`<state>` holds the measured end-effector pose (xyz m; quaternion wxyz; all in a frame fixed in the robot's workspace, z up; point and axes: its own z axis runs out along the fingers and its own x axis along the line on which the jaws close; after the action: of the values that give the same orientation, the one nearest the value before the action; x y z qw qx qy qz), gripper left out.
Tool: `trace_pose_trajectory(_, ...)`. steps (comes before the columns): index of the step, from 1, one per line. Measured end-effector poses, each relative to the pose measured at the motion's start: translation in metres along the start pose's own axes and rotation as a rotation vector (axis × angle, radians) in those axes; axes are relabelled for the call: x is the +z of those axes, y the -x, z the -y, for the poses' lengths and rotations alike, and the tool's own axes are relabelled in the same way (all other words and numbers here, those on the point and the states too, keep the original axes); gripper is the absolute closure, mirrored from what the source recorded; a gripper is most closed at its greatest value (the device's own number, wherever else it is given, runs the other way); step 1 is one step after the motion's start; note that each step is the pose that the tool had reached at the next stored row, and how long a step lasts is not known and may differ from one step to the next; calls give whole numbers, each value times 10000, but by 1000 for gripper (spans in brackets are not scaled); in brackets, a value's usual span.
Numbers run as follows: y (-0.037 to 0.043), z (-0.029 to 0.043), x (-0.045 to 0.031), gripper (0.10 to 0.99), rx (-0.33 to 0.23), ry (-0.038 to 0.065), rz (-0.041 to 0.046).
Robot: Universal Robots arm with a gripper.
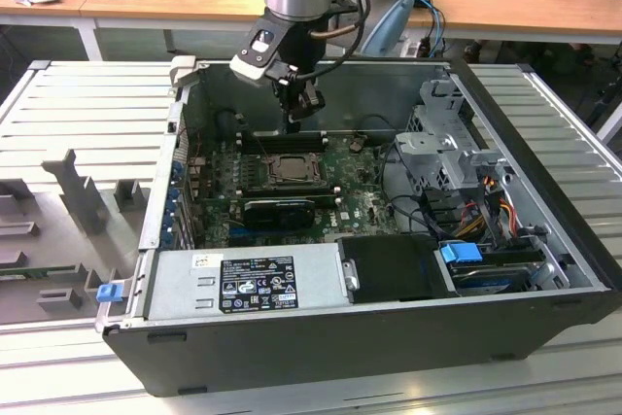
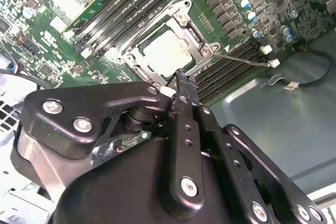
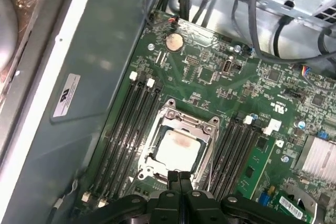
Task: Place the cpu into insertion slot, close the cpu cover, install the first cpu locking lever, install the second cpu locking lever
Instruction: 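Install the first cpu locking lever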
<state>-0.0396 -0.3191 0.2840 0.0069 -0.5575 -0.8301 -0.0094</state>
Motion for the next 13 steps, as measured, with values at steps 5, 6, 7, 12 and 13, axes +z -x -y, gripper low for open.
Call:
trace_pose_trajectory(5, 0, 0, 0, 980, -593, -15, -2)
trace_pose_trajectory(6, 0, 0, 0, 980, -681, -16, -2)
trace_pose_trajectory(7, 0, 0, 0, 980, -796, -19, -3)
trace_pose_trajectory(12, 0, 0, 0, 980, -1400, -31, -8)
trace_pose_trajectory(13, 0, 0, 0, 980, -1515, -34, -9)
